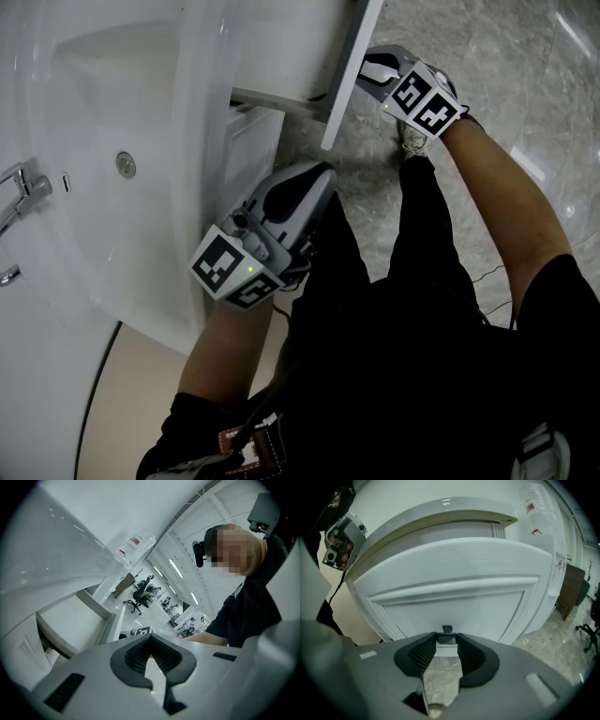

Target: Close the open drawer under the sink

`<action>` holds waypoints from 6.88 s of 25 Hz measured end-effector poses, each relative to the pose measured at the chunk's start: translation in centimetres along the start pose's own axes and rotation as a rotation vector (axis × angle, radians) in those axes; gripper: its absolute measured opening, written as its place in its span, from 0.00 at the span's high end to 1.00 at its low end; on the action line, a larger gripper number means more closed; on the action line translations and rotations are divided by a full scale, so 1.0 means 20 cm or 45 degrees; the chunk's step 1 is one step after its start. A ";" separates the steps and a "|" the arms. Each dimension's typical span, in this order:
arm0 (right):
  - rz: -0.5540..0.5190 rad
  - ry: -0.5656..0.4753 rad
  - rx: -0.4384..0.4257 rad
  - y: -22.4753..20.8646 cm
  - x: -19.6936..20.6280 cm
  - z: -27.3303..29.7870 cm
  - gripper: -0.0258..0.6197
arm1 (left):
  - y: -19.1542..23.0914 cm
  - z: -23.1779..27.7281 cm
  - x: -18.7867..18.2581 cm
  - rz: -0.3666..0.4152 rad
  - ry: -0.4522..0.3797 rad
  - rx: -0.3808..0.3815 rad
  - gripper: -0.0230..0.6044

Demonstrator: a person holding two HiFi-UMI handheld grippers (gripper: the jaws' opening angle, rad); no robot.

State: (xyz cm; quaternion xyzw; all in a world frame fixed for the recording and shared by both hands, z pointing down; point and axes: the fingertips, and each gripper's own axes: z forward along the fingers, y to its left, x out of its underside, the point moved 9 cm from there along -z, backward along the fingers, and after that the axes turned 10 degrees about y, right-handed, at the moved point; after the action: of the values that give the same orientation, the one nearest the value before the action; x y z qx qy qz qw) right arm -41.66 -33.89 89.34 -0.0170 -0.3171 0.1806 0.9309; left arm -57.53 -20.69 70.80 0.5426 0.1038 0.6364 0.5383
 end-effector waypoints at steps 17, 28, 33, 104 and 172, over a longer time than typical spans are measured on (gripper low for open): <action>-0.018 -0.022 0.000 -0.01 -0.10 0.08 0.75 | 0.05 -0.06 0.06 0.017 0.029 -0.031 0.96; -0.025 -0.034 0.004 -0.01 -0.18 0.14 0.75 | 0.08 -0.09 0.06 0.018 0.037 -0.037 0.96; -0.028 -0.052 0.008 -0.01 -0.21 0.15 0.75 | 0.09 -0.09 0.06 0.018 0.044 -0.047 0.96; -0.192 -0.086 0.037 0.00 -0.53 0.39 0.75 | 0.15 -0.07 0.10 0.057 0.116 -0.025 0.96; 0.077 -0.047 0.123 0.16 -0.52 -0.47 0.67 | -0.34 -0.53 -0.32 0.187 -0.089 -0.199 0.96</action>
State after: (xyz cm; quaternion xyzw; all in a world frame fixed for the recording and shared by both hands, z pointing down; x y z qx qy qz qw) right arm -44.77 -33.82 75.29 0.0218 -0.3245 0.2239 0.9188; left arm -63.25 -18.21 58.08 0.5270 -0.0052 0.6609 0.5343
